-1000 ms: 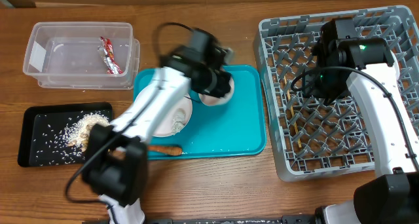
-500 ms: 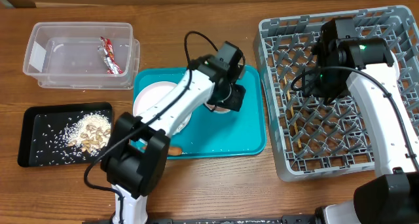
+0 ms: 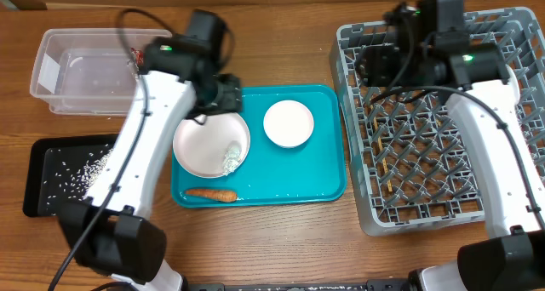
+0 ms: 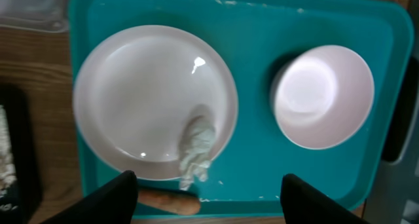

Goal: Sort waste into correct bins and load items into the dishwasher

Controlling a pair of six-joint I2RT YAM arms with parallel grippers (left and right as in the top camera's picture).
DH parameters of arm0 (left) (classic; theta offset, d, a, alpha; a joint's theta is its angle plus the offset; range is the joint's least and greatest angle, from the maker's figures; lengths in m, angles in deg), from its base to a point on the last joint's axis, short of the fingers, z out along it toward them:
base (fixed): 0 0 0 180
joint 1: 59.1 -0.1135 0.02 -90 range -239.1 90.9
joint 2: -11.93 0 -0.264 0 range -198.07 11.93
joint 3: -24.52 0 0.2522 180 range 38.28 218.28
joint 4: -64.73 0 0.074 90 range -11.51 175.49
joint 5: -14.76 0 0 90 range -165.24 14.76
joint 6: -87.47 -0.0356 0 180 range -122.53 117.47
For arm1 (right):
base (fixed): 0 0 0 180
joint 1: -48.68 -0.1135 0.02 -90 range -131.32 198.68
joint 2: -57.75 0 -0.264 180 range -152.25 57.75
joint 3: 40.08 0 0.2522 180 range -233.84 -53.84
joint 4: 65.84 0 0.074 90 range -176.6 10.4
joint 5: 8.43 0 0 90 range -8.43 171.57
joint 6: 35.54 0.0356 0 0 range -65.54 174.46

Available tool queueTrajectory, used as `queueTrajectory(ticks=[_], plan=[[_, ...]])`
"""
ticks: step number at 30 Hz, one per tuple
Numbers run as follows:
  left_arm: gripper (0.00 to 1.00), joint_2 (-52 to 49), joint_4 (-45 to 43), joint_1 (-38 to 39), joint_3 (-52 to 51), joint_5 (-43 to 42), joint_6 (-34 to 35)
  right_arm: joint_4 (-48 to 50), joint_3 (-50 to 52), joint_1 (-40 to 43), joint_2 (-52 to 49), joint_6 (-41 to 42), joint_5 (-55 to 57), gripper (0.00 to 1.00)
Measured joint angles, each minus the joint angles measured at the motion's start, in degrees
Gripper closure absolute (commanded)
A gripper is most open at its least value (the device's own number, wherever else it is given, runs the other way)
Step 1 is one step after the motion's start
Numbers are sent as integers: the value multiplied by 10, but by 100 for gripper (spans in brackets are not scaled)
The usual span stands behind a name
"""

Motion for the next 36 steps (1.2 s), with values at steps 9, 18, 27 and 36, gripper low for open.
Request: queueTrajectory(ticks=[9, 18, 27, 36], plan=[[7, 2, 15, -52, 0, 7, 11, 2, -4, -96, -97, 21, -14, 36], [5, 2, 15, -54, 0, 8, 11, -15, -4, -117, -237, 73, -10, 47], [5, 2, 15, -54, 0, 8, 11, -25, -3, -118, -292, 90, -7, 90], [5, 2, 15, -54, 0, 8, 11, -83, -11, -117, -293, 94, -5, 96]])
